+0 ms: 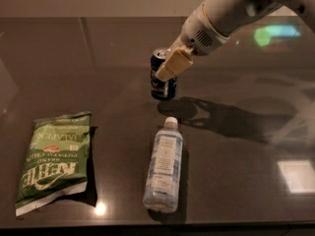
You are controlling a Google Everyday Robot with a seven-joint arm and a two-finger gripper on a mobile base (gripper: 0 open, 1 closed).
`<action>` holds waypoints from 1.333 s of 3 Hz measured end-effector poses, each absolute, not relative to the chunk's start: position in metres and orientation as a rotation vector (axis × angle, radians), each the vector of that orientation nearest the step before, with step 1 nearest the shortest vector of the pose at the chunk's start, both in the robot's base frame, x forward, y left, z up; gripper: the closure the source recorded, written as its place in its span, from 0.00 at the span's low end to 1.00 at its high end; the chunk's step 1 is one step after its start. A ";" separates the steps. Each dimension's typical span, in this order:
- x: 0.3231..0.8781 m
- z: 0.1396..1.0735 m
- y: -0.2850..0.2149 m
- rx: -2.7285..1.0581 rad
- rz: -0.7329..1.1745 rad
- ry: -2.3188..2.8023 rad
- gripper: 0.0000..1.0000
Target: Move pepsi can near blue plastic bottle
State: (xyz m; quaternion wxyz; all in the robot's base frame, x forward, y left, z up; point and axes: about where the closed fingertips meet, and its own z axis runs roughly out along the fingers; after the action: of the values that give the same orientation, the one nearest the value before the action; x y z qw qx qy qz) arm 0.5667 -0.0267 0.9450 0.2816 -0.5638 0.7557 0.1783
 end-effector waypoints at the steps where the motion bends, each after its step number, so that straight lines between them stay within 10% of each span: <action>1: 0.548 0.933 -0.031 -1.534 0.498 2.017 1.00; 2: 0.532 0.926 -0.031 -1.553 0.516 2.002 1.00; 4: 0.520 0.908 -0.025 -1.588 0.490 1.977 0.59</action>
Offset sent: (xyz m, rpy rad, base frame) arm -0.0516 -0.0072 -0.0290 0.0188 0.0233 0.0646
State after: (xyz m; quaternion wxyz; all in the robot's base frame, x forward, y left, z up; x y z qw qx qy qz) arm 0.5203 -0.0252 0.9082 0.2757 -0.5909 0.7358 0.1825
